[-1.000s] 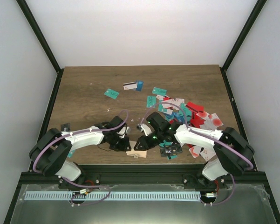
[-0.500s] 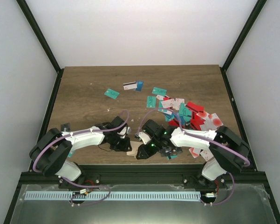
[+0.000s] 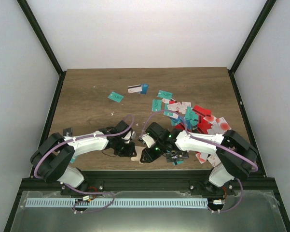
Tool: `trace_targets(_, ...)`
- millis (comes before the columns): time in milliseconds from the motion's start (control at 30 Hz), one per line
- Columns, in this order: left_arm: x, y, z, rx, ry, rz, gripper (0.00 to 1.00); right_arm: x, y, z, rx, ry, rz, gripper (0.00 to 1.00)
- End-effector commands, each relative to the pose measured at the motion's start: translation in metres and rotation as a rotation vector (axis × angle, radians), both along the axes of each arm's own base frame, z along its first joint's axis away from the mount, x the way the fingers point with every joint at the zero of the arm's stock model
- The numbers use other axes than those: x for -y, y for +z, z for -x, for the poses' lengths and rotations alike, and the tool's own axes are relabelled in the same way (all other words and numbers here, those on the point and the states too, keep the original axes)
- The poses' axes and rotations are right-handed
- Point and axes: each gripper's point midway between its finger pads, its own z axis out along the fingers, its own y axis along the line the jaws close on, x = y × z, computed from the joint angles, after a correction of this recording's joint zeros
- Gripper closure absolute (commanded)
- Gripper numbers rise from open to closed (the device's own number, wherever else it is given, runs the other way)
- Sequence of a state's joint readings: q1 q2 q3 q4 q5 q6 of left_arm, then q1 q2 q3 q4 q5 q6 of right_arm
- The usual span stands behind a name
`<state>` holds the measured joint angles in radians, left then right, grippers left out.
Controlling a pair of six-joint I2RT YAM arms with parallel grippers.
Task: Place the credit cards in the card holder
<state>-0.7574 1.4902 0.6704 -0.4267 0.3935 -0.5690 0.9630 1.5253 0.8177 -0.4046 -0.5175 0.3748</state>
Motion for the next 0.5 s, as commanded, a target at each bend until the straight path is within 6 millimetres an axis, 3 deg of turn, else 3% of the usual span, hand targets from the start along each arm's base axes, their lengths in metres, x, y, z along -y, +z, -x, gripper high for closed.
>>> trace_targets(0, -0.0166, -0.0225, 0.0223, -0.065, -0.02, -0.087, 0.74, -0.0171, 0.0132, -0.0069, 0.035, 0.029, -0.048, 0.74)
trace_targets(133, -0.0169, -0.0226, 0.023, -0.065, -0.021, -0.087, 0.74, -0.0211, 0.0111, -0.0063, 0.023, 0.041, -0.052, 0.81)
trace_targets(300, -0.0178, -0.0234, 0.0242, -0.069, -0.021, -0.087, 0.74, -0.0222, 0.0081, -0.0015, 0.011, 0.061, -0.048, 0.82)
trace_targets(467, -0.0176, -0.0238, 0.025, -0.072, -0.021, -0.084, 0.74, -0.0193, 0.0033, -0.0012, 0.009, 0.06, -0.033, 0.94)
